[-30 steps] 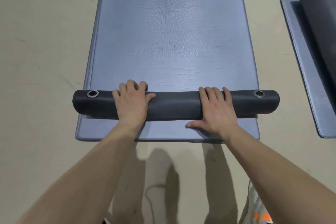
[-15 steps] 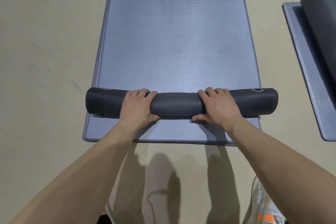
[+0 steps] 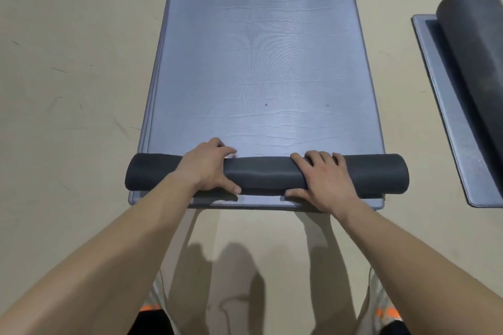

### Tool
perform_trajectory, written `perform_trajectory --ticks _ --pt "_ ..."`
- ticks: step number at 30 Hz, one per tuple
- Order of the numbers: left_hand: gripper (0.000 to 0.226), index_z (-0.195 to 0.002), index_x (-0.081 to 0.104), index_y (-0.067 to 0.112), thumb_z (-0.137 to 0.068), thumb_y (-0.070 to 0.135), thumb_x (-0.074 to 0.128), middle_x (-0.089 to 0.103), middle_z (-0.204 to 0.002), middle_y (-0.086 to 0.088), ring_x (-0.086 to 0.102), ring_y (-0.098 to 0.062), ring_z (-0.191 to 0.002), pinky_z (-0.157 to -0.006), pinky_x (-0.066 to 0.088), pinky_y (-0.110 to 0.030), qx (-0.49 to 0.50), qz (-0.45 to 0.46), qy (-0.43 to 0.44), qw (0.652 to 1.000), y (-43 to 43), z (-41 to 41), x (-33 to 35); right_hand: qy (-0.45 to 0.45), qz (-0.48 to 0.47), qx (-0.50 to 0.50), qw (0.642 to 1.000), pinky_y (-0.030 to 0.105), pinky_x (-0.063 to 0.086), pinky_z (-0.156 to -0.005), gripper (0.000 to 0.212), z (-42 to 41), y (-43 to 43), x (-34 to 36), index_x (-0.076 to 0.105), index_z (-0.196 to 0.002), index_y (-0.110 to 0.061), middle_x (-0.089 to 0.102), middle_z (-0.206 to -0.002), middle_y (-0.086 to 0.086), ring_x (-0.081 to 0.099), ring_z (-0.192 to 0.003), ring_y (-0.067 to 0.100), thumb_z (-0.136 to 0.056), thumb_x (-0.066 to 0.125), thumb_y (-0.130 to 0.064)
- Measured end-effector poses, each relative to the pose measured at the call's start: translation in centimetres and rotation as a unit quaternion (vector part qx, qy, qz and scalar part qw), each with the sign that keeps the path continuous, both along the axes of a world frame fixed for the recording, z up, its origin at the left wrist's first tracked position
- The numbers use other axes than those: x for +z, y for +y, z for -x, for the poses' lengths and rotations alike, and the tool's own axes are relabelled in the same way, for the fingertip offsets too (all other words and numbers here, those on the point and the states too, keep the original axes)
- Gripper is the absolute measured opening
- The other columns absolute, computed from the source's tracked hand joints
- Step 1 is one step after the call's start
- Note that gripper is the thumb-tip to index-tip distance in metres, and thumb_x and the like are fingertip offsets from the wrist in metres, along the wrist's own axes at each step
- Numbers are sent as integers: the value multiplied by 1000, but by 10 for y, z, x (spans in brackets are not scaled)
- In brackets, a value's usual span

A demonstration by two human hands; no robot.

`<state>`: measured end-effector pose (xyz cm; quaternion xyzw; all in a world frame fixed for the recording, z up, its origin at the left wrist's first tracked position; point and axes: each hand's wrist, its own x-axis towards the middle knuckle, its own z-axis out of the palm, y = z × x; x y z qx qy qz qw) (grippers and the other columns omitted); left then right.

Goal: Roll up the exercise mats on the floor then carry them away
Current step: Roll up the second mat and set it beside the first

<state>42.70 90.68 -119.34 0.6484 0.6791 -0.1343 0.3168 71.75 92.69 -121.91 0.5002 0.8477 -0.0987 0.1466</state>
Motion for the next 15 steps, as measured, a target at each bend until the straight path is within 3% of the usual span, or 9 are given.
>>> perform_trajectory --ticks 3,5,6,8,10,12,15 --pt "64 -148 44 36 -95 71 36 57 -138 5 56 -27 -124 -116 29 -58 -21 -195 85 977 -28 -5 -15 15 124 19 992 47 37 -102 84 3 44 13 41 -147 -36 54 -131 -2 51 -121 26 -81 46 -87" --pt "57 -140 51 37 -100 61 18 63 -132 6 60 -27 -118 -113 32 -56 -5 -240 106 965 -29 -4 -24 23 181 15 983 45 39 -102 82 8 70 19 45 -147 -35 54 -130 -2 50 -121 25 -82 53 -83" --pt "58 -138 53 37 -100 60 14 65 -130 6 62 -28 -114 -108 37 -51 -1 -233 103 967 -19 -2 -24 24 160 14 987 45 38 -104 82 9 75 19 47 -146 -32 54 -131 -1 49 -122 25 -82 53 -83" --pt "60 -134 54 38 -100 61 9 67 -125 5 64 -29 -106 -95 42 -45 -8 -209 89 974 6 3 -23 48 5 8 999 46 34 -107 75 11 63 13 56 -138 -23 58 -126 4 53 -117 30 -88 44 -79" --pt "58 -132 53 40 -101 63 9 66 -123 3 63 -29 -104 -89 42 -43 -24 -163 73 984 29 12 -20 74 -138 1 988 49 33 -107 65 15 27 0 56 -136 -12 59 -126 12 56 -115 37 -98 40 -62" --pt "54 -131 55 43 -102 63 14 64 -123 2 60 -27 -108 -91 40 -44 -31 -149 80 985 42 14 -25 71 -148 -21 986 56 26 -116 81 21 10 -10 44 -148 -7 48 -144 18 47 -132 40 -93 47 -66" --pt "41 -124 64 36 -105 53 33 62 -123 -4 56 -32 -111 -97 34 -49 40 -265 107 957 41 -6 -31 38 -82 -21 996 58 19 -120 120 26 40 -14 37 -152 -11 45 -148 15 40 -138 37 -67 36 -97"
